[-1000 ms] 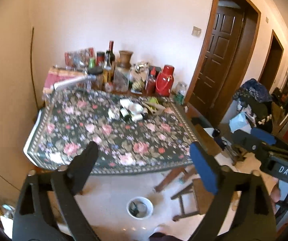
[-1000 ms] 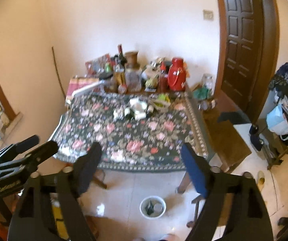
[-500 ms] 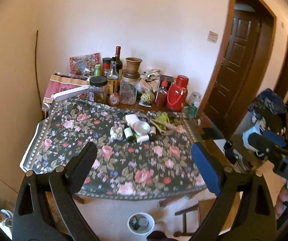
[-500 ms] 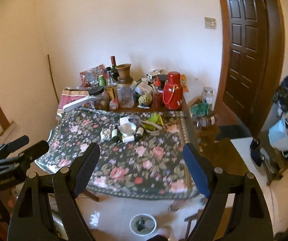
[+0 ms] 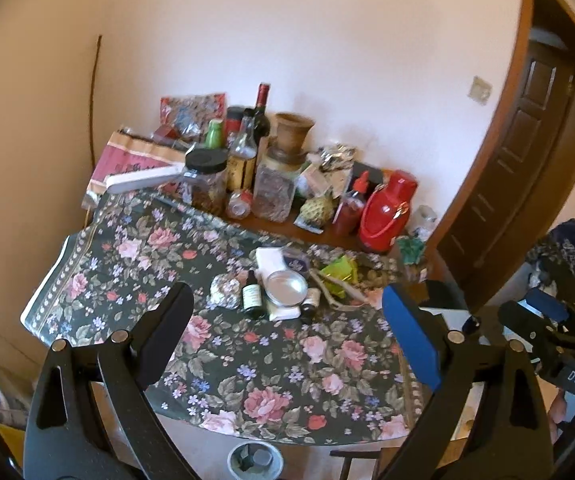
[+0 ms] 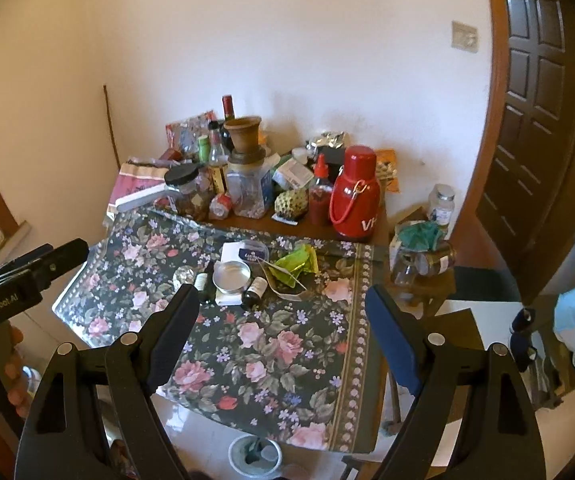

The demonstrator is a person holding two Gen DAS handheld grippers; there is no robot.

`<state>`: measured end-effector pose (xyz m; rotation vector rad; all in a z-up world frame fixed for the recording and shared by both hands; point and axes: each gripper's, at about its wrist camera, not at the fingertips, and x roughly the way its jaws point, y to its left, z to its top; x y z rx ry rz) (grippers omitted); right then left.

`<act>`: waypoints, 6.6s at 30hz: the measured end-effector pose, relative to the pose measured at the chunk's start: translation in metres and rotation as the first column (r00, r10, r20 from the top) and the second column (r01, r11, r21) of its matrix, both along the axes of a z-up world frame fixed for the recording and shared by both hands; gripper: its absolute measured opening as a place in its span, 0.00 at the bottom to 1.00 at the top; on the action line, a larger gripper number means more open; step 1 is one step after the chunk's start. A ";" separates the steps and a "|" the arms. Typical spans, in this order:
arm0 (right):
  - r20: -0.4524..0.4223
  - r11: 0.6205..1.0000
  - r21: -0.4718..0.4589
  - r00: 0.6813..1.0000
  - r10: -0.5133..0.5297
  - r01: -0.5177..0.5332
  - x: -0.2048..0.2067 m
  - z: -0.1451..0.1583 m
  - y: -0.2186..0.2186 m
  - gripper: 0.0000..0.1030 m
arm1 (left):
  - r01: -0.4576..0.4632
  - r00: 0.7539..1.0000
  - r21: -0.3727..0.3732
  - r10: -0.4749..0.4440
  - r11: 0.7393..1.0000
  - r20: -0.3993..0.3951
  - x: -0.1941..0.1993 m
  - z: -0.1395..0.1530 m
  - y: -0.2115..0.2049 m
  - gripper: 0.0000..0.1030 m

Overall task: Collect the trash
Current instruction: 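Grasp the foil ball with the left tool while the right tool grasps the brown paper strip, then carry the foil ball in the left tool while the right tool carries the paper strip to the bucket, then open the left tool dropping the foil ball while the right tool drops the paper strip into the bucket, then raise both open tools back up toward the floral table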

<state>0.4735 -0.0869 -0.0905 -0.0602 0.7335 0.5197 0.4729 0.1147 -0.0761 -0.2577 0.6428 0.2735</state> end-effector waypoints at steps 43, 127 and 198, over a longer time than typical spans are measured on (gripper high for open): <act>-0.514 0.947 -0.267 0.858 0.016 -0.178 0.191 -0.202 0.133 0.23 | 0.046 0.852 -0.402 -0.246 0.915 -0.462 0.196 -0.235 0.163 0.45; -0.292 0.996 0.047 0.955 -0.060 0.077 -0.201 -0.089 0.026 0.14 | 0.337 0.913 -0.117 -0.354 0.934 -0.201 -0.209 -0.096 -0.016 0.41; -0.635 0.985 -0.175 0.763 -0.120 0.010 -0.112 -0.532 0.041 0.58 | 0.138 0.680 -0.331 -0.332 0.933 -0.653 -0.095 -0.602 -0.010 0.57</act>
